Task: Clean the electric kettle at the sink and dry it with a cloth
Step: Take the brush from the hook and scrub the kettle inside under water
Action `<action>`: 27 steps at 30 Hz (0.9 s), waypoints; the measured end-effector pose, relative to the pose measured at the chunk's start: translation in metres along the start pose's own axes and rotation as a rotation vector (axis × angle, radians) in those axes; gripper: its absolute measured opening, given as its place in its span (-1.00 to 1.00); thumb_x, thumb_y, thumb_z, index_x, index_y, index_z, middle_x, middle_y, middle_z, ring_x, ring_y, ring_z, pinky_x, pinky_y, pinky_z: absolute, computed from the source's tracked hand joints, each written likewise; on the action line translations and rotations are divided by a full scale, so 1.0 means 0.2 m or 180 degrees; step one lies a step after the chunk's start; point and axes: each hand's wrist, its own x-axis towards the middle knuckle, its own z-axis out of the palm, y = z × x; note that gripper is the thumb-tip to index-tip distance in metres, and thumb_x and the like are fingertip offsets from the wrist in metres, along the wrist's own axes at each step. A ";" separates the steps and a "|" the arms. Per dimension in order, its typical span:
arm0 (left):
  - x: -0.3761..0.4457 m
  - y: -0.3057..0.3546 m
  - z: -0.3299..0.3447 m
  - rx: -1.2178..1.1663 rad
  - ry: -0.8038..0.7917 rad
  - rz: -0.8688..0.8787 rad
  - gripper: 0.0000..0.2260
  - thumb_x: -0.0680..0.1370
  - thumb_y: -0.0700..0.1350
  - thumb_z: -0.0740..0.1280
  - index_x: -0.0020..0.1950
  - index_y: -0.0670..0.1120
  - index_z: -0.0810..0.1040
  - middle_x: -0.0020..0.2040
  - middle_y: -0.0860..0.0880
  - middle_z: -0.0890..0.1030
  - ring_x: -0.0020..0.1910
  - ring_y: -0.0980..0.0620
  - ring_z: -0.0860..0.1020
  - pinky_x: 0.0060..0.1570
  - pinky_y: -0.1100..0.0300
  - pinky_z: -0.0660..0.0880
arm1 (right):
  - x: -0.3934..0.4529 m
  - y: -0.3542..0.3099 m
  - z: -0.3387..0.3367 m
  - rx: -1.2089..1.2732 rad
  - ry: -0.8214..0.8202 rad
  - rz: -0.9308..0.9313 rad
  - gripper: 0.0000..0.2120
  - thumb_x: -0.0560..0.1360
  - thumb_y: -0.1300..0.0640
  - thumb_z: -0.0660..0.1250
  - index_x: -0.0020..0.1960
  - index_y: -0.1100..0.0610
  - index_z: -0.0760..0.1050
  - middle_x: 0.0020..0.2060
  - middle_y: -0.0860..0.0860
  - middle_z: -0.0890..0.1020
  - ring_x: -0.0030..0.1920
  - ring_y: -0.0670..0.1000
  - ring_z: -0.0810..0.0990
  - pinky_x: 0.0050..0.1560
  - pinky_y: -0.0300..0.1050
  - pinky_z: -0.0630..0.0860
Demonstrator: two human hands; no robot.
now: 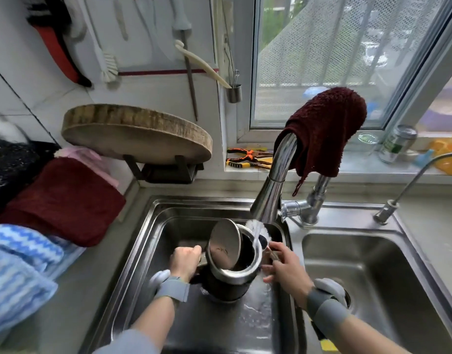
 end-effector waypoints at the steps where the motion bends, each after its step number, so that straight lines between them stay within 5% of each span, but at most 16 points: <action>1: 0.00 0.00 0.03 -0.0177 -0.0014 0.0006 -0.58 0.47 -0.01 0.14 -0.34 -0.37 0.46 -0.08 -0.41 0.58 0.01 -0.34 0.52 -0.13 0.02 0.35 | 0.00 -0.02 -0.06 -0.0307 0.0125 -0.0179 -0.63 0.52 0.48 0.03 0.14 0.10 0.38 -0.04 0.07 0.54 -0.30 0.08 0.64 -0.53 -0.24 0.49; 5: -0.03 0.00 0.15 -0.0876 -0.0020 -0.0028 -0.56 0.55 -0.17 0.18 -0.54 -0.15 0.25 -0.10 -0.49 0.54 0.01 -0.38 0.50 -0.05 -0.10 0.35 | -0.04 -0.14 -0.24 -0.1095 0.0579 -0.0881 -0.77 0.52 0.40 0.17 0.08 0.17 0.46 -0.09 0.06 0.66 -0.50 0.04 0.60 -0.48 -0.33 0.40; 8: 0.00 -0.03 0.23 -0.1185 0.0090 -0.0244 -0.57 0.55 -0.26 0.21 -0.53 -0.09 0.28 -0.05 -0.47 0.56 -0.08 -0.36 0.53 -0.26 0.01 0.34 | -0.12 -0.23 -0.30 -0.1179 0.0515 -0.1177 -0.88 0.50 0.34 0.30 -0.04 0.17 0.53 -0.22 0.00 0.70 -0.56 -0.12 0.52 -0.45 -0.26 0.43; 11: 0.03 -0.05 0.26 -0.1261 0.0170 -0.0262 -0.64 0.56 -0.21 0.24 -0.45 -0.05 0.36 0.05 -0.45 0.57 -0.41 -0.02 0.40 -0.38 0.25 0.29 | -0.17 -0.27 -0.31 -0.1283 0.0397 -0.1119 -0.88 0.45 0.33 0.36 -0.15 0.13 0.58 -0.31 0.01 0.70 -0.57 -0.15 0.49 -0.43 -0.23 0.43; 15: 0.07 -0.10 0.26 -0.1306 0.0153 -0.0330 -0.66 0.56 -0.18 0.23 -0.42 -0.05 0.37 -0.13 -0.43 0.56 -0.36 -0.06 0.37 -0.37 0.28 0.28 | -0.22 -0.32 -0.32 -0.1849 0.0097 -0.0871 -0.90 0.38 0.24 0.41 -0.20 0.05 0.63 -0.35 -0.08 0.67 -0.42 -0.24 0.55 -0.35 -0.38 0.41; 18: 0.09 -0.10 0.26 -0.1228 0.0203 -0.0178 -0.72 0.46 -0.08 0.22 -0.46 -0.06 0.36 -0.44 -0.10 0.41 -0.27 -0.08 0.37 -0.37 0.19 0.30 | -0.19 -0.32 -0.28 -0.2622 -0.0370 -0.0753 -0.94 0.39 0.18 0.38 -0.19 0.05 0.62 -0.30 -0.05 0.68 -0.29 -0.18 0.58 -0.27 -0.41 0.41; 23: 0.10 -0.04 0.27 -0.1213 0.0339 0.0090 -0.54 0.45 -0.15 0.27 -0.64 -0.08 0.23 -0.60 -0.11 0.28 -0.38 -0.08 0.26 -0.27 0.03 0.23 | 0.11 -0.24 0.00 -0.3822 -0.0394 -0.0624 -0.80 0.49 0.18 0.27 0.06 0.23 0.55 0.07 0.16 0.60 0.11 0.16 0.57 -0.01 -0.11 0.47; 27: 0.12 0.00 0.31 -0.1551 0.0344 0.0086 -0.59 0.32 -0.08 0.22 -0.73 -0.09 0.23 -0.70 0.04 0.25 -0.41 -0.05 0.25 -0.32 0.04 0.22 | 0.17 -0.18 0.15 -0.4315 -0.0798 -0.1106 -0.72 0.52 0.06 0.25 0.17 0.17 0.49 0.08 0.12 0.61 0.14 0.18 0.57 0.01 -0.07 0.48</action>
